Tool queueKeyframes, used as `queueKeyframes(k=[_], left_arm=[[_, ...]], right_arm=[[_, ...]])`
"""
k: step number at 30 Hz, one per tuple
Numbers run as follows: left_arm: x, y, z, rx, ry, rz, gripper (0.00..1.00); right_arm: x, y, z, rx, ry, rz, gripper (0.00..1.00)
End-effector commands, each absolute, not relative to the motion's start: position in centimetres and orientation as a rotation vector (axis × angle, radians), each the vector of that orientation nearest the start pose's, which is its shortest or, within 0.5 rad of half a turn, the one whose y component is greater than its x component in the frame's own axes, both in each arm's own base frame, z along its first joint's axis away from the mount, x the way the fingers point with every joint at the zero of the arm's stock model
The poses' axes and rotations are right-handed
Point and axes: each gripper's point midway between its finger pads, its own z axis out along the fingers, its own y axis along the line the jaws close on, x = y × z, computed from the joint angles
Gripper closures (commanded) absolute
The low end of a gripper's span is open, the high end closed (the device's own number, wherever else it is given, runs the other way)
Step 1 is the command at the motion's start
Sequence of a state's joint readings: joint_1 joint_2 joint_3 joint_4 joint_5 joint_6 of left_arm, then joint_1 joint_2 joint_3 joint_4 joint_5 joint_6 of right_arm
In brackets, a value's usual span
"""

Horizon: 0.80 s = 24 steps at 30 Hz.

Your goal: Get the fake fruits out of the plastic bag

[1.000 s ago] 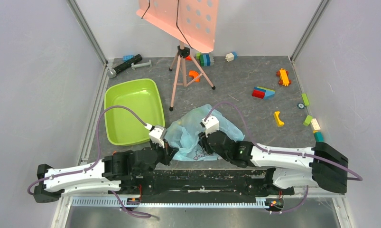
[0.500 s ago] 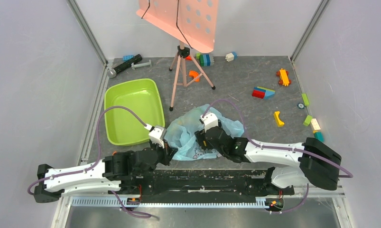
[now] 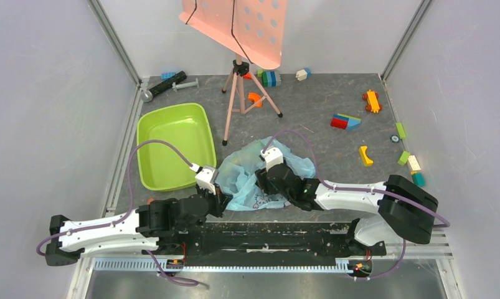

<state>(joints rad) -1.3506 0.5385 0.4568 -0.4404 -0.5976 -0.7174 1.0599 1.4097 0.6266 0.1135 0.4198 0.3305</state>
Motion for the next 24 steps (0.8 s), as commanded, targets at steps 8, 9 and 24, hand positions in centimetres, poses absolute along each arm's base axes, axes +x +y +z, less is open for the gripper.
queueKeyframes(k=[8, 9, 24], left_arm=[[12.7, -20.8, 14.6, 0.221, 2.045, -0.703, 0.98], [12.7, -20.8, 14.6, 0.220, 2.044, -0.703, 0.98], [12.9, -20.8, 14.6, 0.202, 2.043, -0.695, 0.98]], right_arm=[[22.7, 27.9, 4.9, -0.603, 2.149, 0.274, 0.21], [22.7, 27.9, 4.8, -0.601, 2.152, 0.266, 0.20], [22.0, 27.0, 8.5, -0.608, 2.083, 0.335, 0.54]])
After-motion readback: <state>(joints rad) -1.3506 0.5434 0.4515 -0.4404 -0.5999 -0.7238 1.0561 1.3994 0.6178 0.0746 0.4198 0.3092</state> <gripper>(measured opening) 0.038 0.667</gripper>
